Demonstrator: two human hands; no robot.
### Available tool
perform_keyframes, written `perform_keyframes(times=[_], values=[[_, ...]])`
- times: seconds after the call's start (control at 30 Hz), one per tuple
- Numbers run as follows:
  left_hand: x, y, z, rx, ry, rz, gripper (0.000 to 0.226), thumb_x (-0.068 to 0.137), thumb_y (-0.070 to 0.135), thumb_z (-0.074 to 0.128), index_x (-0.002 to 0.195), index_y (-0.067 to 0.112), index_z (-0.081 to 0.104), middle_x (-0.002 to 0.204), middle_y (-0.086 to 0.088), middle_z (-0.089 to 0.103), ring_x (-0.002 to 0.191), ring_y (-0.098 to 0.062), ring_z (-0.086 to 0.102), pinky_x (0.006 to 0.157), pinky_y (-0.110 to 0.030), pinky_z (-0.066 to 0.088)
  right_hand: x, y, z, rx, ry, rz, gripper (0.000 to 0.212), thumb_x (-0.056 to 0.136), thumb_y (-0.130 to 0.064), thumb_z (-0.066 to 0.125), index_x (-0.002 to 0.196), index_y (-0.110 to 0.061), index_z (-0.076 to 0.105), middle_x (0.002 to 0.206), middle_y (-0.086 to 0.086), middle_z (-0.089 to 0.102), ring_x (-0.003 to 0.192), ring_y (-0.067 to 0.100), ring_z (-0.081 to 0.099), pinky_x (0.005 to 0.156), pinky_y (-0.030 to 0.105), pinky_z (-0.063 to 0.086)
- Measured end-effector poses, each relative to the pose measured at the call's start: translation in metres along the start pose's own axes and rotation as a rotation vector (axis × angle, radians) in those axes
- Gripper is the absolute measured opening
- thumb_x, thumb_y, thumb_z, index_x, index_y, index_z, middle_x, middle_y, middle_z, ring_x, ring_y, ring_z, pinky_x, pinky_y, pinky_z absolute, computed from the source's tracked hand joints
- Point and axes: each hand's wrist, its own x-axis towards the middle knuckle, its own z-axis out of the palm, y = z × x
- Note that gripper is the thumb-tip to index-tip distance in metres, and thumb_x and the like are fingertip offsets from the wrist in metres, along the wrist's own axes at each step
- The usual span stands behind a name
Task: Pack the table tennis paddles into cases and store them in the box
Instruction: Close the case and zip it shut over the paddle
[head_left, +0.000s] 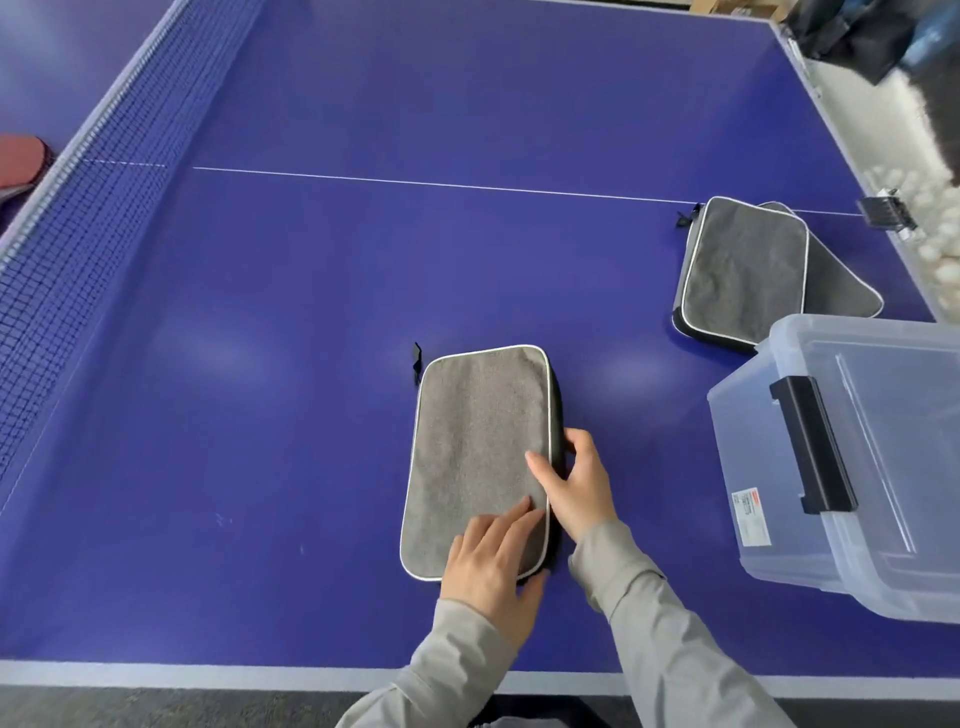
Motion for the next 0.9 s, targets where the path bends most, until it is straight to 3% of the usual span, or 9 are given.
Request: perform_keyframes(times=[0.1, 0.2, 0.33, 0.47, 0.63, 0.77, 0.9], values=[[0.003, -0.024, -0.005, -0.087, 0.096, -0.178, 0.051, 0.072, 0.036, 0.075, 0.117, 0.013, 0.064, 0.123, 0.001, 0.063, 0.108, -0.021, 0.060, 0.090, -0.036, 0.047, 0.009, 0.012, -0.001, -0.048, 0.027, 0.032, 0.035, 0.084, -0.014, 0.066, 0.115, -0.008, 0.051, 0.114, 0.006, 0.054, 0.096, 0.015, 0.050, 0.083, 0.024, 0.038], [0.017, -0.066, -0.019, -0.130, 0.199, -0.607, 0.057, 0.077, 0.036, 0.074, 0.126, 0.014, 0.056, 0.133, -0.003, 0.053, 0.122, -0.024, 0.047, 0.103, -0.037, 0.036, 0.017, 0.022, 0.000, -0.062, 0.014, 0.093, 0.037, 0.086, -0.014, 0.064, 0.119, -0.007, 0.049, 0.117, 0.005, 0.051, 0.098, 0.015, 0.047, 0.085, 0.023, 0.036], [0.045, -0.101, -0.028, -0.546, 0.124, -0.949, 0.074, 0.079, 0.040, 0.071, 0.141, 0.019, 0.035, 0.138, -0.002, 0.043, 0.122, -0.021, 0.046, 0.102, -0.039, 0.040, 0.023, 0.035, 0.003, -0.054, 0.012, 0.188, 0.039, 0.088, -0.014, 0.061, 0.123, -0.007, 0.047, 0.122, 0.010, 0.052, 0.105, 0.023, 0.053, 0.087, 0.026, 0.040], [0.070, -0.114, -0.022, -0.665, 0.071, -1.004, 0.077, 0.077, 0.038, 0.073, 0.140, 0.019, 0.035, 0.128, 0.001, 0.051, 0.097, -0.017, 0.055, 0.078, -0.031, 0.043, 0.027, 0.039, 0.004, -0.061, -0.017, 0.214, 0.048, 0.090, -0.015, 0.059, 0.134, -0.011, 0.041, 0.134, 0.010, 0.049, 0.120, 0.026, 0.049, 0.104, 0.036, 0.039], [0.087, -0.121, -0.014, -0.634, 0.010, -1.061, 0.068, 0.072, 0.040, 0.077, 0.128, 0.016, 0.048, 0.107, 0.003, 0.059, 0.086, -0.016, 0.057, 0.076, -0.032, 0.043, 0.028, 0.040, 0.004, -0.023, -0.071, 0.178, 0.056, 0.093, -0.007, 0.052, 0.143, -0.025, 0.034, 0.137, 0.007, 0.047, 0.124, 0.023, 0.047, 0.108, 0.042, 0.038], [0.089, -0.120, -0.014, -0.653, -0.047, -1.039, 0.049, 0.068, 0.040, 0.080, 0.105, 0.020, 0.055, 0.088, 0.008, 0.062, 0.076, -0.013, 0.060, 0.059, -0.025, 0.045, 0.032, 0.045, 0.002, -0.015, -0.100, 0.198, 0.053, 0.095, -0.007, 0.047, 0.144, -0.024, 0.036, 0.144, 0.005, 0.043, 0.131, 0.022, 0.042, 0.111, 0.042, 0.034], [0.092, -0.116, -0.011, -0.684, -0.091, -1.054, 0.054, 0.064, 0.035, 0.084, 0.104, 0.018, 0.053, 0.092, 0.002, 0.062, 0.083, -0.021, 0.064, 0.070, -0.036, 0.055, 0.035, 0.049, -0.001, -0.032, -0.088, 0.212, 0.052, 0.097, -0.007, 0.043, 0.144, -0.026, 0.034, 0.146, 0.004, 0.042, 0.132, 0.023, 0.041, 0.111, 0.042, 0.034]])
